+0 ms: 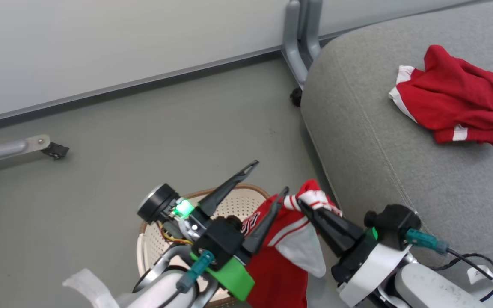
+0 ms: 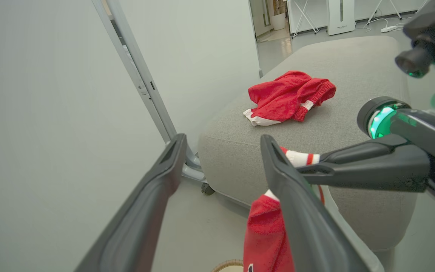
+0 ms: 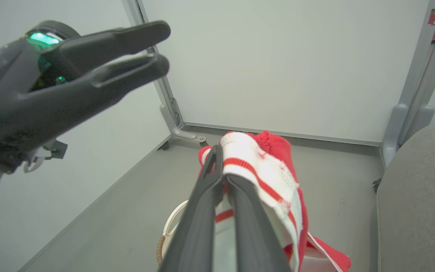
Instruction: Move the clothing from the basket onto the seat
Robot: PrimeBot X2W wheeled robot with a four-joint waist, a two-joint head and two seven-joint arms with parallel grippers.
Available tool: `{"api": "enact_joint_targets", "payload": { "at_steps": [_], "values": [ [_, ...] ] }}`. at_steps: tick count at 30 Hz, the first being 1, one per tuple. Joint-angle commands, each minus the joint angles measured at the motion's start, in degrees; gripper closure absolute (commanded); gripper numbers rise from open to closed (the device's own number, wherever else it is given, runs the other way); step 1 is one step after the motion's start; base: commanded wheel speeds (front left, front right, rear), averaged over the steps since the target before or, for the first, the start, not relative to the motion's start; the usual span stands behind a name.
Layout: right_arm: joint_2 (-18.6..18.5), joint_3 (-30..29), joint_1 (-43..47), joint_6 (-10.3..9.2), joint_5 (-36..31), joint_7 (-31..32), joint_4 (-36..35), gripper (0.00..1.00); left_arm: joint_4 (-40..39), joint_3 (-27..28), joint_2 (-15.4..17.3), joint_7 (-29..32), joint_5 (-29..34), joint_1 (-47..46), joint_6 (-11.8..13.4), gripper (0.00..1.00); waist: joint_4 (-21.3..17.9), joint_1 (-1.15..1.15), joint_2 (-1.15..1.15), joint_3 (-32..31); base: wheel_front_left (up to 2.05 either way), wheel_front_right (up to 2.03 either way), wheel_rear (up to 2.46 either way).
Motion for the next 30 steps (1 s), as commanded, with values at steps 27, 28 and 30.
{"api": "enact_joint_targets", "payload": {
  "at_steps": [27,28,30],
  "values": [
    [1.1,-21.0,10.3,-0.07,-13.7,0.0,-22.4,1.00,-5.0,0.9,8.8,5.0,-2.4,0.9,-1.8,0.00,-24.4,0.00,0.00,15.5,0.00,0.00,0.00],
    [0.7,-22.2,10.3,-0.07,-14.5,0.0,-23.8,1.00,-5.0,0.6,8.8,5.2,-2.4,0.5,-2.2,0.00,-24.4,0.00,0.00,16.1,0.00,0.00,0.00],
    [1.1,-25.1,9.5,-0.07,-14.1,0.0,-26.8,1.00,-5.2,0.4,8.7,5.7,-2.4,-0.2,-2.7,0.00,-24.3,0.00,0.00,17.2,0.00,0.00,0.00]
  ]
}}
